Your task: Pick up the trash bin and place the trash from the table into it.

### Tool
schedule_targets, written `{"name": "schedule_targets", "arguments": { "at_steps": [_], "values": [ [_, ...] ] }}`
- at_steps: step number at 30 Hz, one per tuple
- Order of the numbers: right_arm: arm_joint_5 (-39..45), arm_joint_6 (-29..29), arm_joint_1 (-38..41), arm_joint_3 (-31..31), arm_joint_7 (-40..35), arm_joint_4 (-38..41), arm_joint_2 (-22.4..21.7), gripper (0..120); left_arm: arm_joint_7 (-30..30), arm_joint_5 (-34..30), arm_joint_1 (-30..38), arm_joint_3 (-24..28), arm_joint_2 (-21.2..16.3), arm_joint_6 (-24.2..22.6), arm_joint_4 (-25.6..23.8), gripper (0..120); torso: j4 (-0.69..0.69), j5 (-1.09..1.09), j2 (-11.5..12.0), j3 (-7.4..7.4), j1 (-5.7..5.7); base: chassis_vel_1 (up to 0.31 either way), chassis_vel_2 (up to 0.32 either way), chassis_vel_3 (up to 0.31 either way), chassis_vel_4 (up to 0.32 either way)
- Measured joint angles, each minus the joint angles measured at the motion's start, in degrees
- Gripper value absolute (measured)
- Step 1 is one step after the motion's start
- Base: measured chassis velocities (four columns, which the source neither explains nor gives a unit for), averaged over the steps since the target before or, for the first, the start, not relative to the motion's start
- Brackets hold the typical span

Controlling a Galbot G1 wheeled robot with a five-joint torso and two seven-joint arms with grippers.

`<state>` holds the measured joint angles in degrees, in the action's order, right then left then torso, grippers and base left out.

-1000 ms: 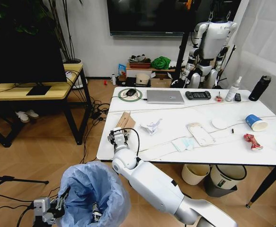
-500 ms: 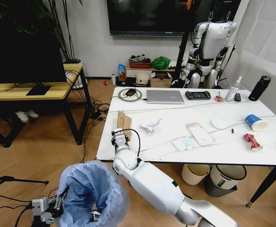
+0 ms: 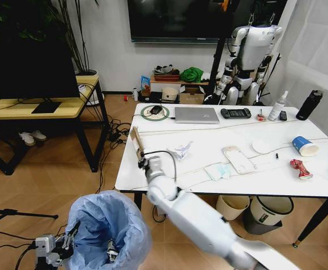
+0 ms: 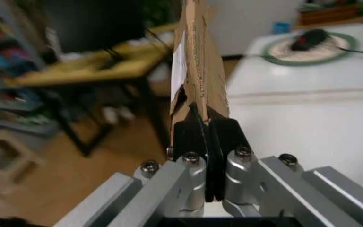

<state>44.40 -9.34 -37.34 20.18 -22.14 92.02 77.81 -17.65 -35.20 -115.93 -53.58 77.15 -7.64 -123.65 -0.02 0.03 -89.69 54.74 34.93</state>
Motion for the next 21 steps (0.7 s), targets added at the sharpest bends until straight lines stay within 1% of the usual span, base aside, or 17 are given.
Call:
{"name": "schedule_targets", "arguments": {
  "at_steps": [1, 4, 6, 7, 8, 10, 11, 12, 14, 16, 18, 20, 21],
  "values": [
    [0.0, 0.0, 0.0, 0.0, 0.0, 0.0, 0.0, 0, 0.0, 0.0, 0.0, 0.0, 0.0, 0.0, 0.0, 0, 0.00, 0.00, 0.0, 0.00, 0.00, 0.000, 0.000, 0.000, 0.000],
    [4.2, 2.8, -2.4, 1.2, 6.6, 10.4, -4.9, 0, 0.1, -0.6, 0.1, -0.2, -0.2, -0.2, -0.1, 0, 0.02, -0.04, 0.0, 0.00, 0.00, 0.000, 0.000, 0.000, 0.000],
    [5.5, 4.5, -3.9, 2.4, 10.2, 15.2, -8.5, 0, 0.3, -0.9, 0.2, -0.4, -0.4, -0.4, -0.2, 0, 0.02, -0.01, 0.0, 0.00, -0.01, 0.000, 0.000, 0.000, 0.000],
    [5.5, 4.5, -3.9, 2.4, 10.2, 15.2, -8.5, 0, 0.3, -0.9, 0.2, -0.4, -0.4, -0.4, -0.2, 0, 0.02, -0.01, 0.0, 0.00, -0.01, 0.000, 0.000, 0.000, 0.000],
    [6.1, 5.0, -4.4, 2.9, 11.7, 16.9, -10.2, 0, 0.4, -0.9, 0.3, -0.5, -0.4, -0.5, -0.2, 0, 0.02, -0.03, 0.0, 0.00, -0.01, 0.000, 0.000, 0.000, 0.000],
    [7.3, 6.7, -5.7, 4.3, 16.0, 21.0, -15.2, 0, 0.7, -1.2, 0.6, -0.7, -0.4, -0.8, -0.4, 0, 0.02, -0.03, 0.0, -0.01, -0.02, 0.000, 0.000, 0.000, 0.000],
    [7.4, 7.2, -6.0, 4.6, 17.5, 22.0, -16.7, 0, 0.7, -1.3, 0.7, -0.8, -0.4, -0.9, -0.5, 0, 0.01, -0.03, 0.0, -0.01, -0.02, 0.000, 0.000, 0.000, 0.000],
    [7.4, 8.3, -6.4, 5.1, 20.1, 23.7, -19.0, 0, 0.9, -1.6, 0.9, -1.0, -0.4, -1.0, -0.5, 0, 0.01, -0.02, 0.0, -0.01, -0.01, 0.000, 0.000, 0.000, 0.000],
    [7.4, 8.7, -6.6, 5.3, 20.9, 24.3, -19.9, 0, 1.0, -1.7, 1.0, -1.0, -0.4, -1.1, -0.6, 0, 0.01, -0.02, 0.0, -0.01, -0.01, 0.000, 0.000, 0.000, 0.000],
    [7.4, 10.2, -7.2, 6.4, 24.8, 26.8, -23.2, 0, 1.3, -1.9, 1.3, -1.4, -0.3, -1.3, -0.7, 0, 0.01, -0.02, 0.0, 0.00, -0.01, 0.000, 0.000, 0.000, 0.000],
    [7.4, 11.0, -8.3, 7.5, 27.2, 28.7, -25.5, 0, 1.4, -2.1, 1.3, -1.7, -0.3, -1.5, -0.8, 0, 0.02, -0.03, 0.0, 0.00, -0.01, 0.000, 0.000, 0.000, 0.000],
    [7.3, 11.1, -8.7, 7.9, 27.3, 29.1, -25.9, 0, 1.5, -2.1, 1.4, -1.8, -0.3, -1.5, -0.8, 0, 0.02, -0.03, 0.0, -0.01, -0.01, 0.000, 0.000, 0.000, 0.000],
    [7.2, 11.3, -9.6, 9.2, 27.1, 30.2, -26.8, 0, 1.5, -2.3, 1.4, -2.1, -0.2, -1.5, -0.9, 0, 0.01, -0.02, 0.0, -0.01, -0.01, 0.000, 0.000, 0.000, 0.000]
  ]
}}
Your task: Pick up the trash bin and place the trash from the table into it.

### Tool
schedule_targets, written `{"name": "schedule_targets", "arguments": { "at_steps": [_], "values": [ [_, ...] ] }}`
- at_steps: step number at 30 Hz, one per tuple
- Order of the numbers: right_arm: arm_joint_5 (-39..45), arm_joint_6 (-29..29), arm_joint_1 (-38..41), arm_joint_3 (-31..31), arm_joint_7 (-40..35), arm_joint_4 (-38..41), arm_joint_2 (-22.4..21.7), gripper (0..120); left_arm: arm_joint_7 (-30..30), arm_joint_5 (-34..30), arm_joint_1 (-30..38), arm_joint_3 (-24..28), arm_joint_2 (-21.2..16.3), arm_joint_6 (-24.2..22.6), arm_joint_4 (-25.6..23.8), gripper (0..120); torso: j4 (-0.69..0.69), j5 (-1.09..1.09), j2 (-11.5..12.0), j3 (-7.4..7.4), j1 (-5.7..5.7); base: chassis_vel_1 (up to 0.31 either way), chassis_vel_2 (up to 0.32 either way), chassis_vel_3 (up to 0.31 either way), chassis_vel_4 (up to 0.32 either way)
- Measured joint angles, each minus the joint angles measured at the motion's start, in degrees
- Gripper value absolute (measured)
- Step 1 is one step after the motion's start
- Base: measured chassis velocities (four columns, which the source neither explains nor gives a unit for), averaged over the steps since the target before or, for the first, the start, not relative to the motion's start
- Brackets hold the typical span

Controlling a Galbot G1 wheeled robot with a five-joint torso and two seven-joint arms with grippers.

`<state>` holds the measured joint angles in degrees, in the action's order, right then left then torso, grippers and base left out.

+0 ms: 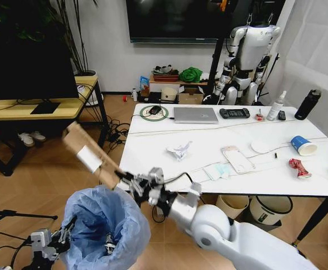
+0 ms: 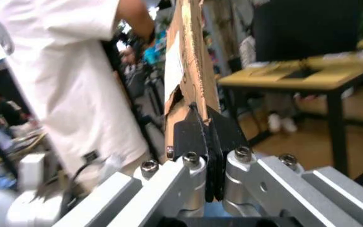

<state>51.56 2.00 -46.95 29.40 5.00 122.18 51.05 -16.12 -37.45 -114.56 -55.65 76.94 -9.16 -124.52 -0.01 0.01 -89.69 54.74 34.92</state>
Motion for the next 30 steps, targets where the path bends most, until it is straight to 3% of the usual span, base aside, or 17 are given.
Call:
{"name": "schedule_targets", "arguments": {
  "at_steps": [3, 13, 24, 30],
  "values": [
    [-2.8, 1.1, -1.2, 3.6, -1.5, 0.7, -0.5, 0, 0.2, -0.2, 0.0, -0.3, 0.3, -0.1, -0.3, 0, 0.00, -0.01, 0.0, 0.00, 0.00, 0.000, 0.000, 0.000, 0.000],
    [-6.7, 2.0, -1.7, 6.3, -1.7, -2.2, 0.7, 2, 1.0, -0.6, -0.3, -0.3, 1.2, -0.5, -1.8, 0, 0.02, -0.01, 0.0, 0.01, 0.01, 0.000, 0.000, 0.000, 0.000],
    [-11.4, 2.7, -5.8, 4.9, -1.6, -3.3, 0.8, 39, 1.4, -1.2, -0.2, -0.5, 1.2, -0.8, -2.2, 0, 0.00, -0.01, 0.0, 0.01, 0.00, 0.000, 0.000, 0.000, 0.000],
    [-9.3, 1.9, -5.7, -2.5, -2.6, -0.8, 2.9, 65, 1.5, -0.9, 0.0, 0.0, 1.5, -0.8, -1.8, 0, 0.00, -0.03, 0.0, 0.01, 0.00, 0.000, 0.000, 0.000, 0.000]
  ]
}}
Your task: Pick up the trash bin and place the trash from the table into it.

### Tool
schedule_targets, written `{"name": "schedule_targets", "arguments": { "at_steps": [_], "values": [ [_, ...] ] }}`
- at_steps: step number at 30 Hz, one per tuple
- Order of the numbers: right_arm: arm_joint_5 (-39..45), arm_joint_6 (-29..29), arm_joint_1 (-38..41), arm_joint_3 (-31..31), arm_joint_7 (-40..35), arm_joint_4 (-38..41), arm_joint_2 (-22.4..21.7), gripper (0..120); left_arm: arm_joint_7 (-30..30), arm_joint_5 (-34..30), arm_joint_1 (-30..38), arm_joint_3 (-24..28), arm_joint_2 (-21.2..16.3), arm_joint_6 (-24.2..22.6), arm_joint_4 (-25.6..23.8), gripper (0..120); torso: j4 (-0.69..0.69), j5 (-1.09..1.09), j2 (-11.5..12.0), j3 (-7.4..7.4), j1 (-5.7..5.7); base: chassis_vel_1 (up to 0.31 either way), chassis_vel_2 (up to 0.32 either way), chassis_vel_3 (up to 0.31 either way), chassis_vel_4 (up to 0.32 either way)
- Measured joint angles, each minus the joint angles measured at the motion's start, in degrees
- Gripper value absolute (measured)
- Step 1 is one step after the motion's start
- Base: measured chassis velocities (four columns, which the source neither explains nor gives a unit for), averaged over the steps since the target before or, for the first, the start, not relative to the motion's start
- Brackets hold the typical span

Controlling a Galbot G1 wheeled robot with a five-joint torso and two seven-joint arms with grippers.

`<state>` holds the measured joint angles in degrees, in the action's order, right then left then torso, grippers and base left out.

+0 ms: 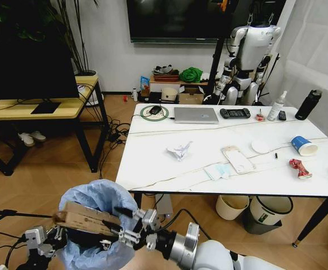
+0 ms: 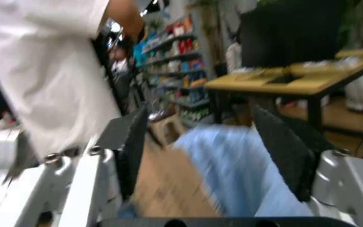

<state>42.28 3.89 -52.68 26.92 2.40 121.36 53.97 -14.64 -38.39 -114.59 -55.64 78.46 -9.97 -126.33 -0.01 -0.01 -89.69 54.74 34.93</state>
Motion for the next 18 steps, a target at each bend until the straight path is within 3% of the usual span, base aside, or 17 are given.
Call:
{"name": "schedule_targets", "arguments": {
  "at_steps": [3, 11, 18],
  "values": [
    [0.0, -1.4, 1.0, -4.1, -1.4, -1.1, 1.8, 74, -0.1, 0.3, 0.2, 0.3, 0.4, 0.0, 0.3, 0, 0.01, 0.01, 0.0, 0.00, 0.00, 0.000, 0.000, 0.000, 0.000],
    [-2.3, -9.2, 4.4, -17.3, -8.6, -13.1, 9.4, 99, -0.9, 1.4, 1.0, 1.6, 2.1, 0.2, 1.1, 0, 0.00, 0.02, 0.0, 0.01, 0.01, 0.000, 0.000, 0.000, 0.000],
    [-1.1, -18.0, 7.7, -22.9, -22.8, -24.2, 16.3, 100, -1.8, 2.4, 1.5, 1.8, 3.2, 0.7, 2.1, 0, 0.01, 0.02, 0.0, 0.01, 0.01, 0.000, 0.000, 0.000, 0.000]
  ]
}}
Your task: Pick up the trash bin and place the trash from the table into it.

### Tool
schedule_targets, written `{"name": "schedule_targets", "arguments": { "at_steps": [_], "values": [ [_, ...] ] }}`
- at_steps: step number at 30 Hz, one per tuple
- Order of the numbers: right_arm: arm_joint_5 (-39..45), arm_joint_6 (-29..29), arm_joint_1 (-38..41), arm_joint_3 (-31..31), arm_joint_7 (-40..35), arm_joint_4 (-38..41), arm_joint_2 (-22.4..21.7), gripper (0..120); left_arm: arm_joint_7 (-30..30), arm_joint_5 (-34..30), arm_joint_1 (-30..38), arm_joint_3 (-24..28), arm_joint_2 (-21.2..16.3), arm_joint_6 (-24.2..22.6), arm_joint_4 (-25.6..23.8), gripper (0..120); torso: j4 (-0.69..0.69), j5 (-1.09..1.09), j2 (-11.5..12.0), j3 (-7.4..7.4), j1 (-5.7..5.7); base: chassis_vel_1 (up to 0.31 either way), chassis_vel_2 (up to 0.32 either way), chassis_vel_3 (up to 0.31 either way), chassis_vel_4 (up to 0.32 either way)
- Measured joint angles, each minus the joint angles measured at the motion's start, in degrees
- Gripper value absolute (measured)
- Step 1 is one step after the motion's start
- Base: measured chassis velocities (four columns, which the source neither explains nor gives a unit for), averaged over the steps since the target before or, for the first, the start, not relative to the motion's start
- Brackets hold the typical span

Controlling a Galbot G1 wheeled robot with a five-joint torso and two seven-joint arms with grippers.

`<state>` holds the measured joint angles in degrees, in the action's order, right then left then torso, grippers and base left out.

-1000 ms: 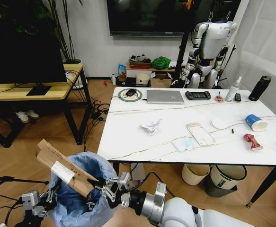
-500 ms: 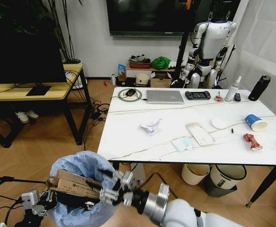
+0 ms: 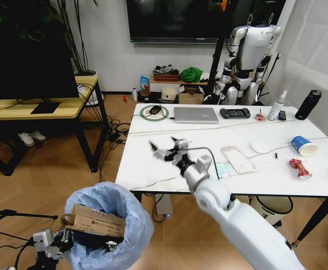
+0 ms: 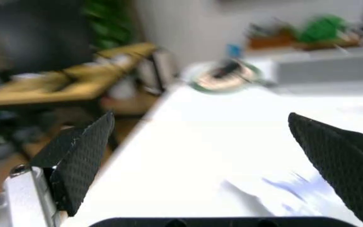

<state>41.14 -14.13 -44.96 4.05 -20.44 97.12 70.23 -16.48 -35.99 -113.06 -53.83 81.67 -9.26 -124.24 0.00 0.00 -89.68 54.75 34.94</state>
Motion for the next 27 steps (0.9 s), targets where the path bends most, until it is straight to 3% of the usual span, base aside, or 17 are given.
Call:
{"name": "schedule_targets", "arguments": {
  "at_steps": [4, 13, 27],
  "values": [
    [2.3, -3.1, 1.5, -0.6, -4.3, -6.2, 2.4, 100, -0.1, 0.1, 0.2, 0.3, 0.2, 0.1, 0.3, 0, -0.01, 0.00, 0.0, 0.00, 0.00, 0.000, 0.000, 0.000, 0.000],
    [1.4, -1.8, 4.2, -0.2, -2.8, -15.6, 4.7, 100, -0.1, 0.5, 0.3, 0.8, 0.6, 0.2, 0.6, 0, 0.00, 0.00, 0.0, -0.01, 0.00, 0.000, 0.000, 0.000, 0.000],
    [0.6, 0.1, 3.7, -0.5, -0.5, -18.3, 4.7, 52, -0.6, 0.5, -0.1, 0.8, 0.7, 0.7, 0.9, 0, -0.01, 0.00, 0.0, -0.01, -0.01, 0.000, 0.000, 0.000, 0.000]
  ]
}}
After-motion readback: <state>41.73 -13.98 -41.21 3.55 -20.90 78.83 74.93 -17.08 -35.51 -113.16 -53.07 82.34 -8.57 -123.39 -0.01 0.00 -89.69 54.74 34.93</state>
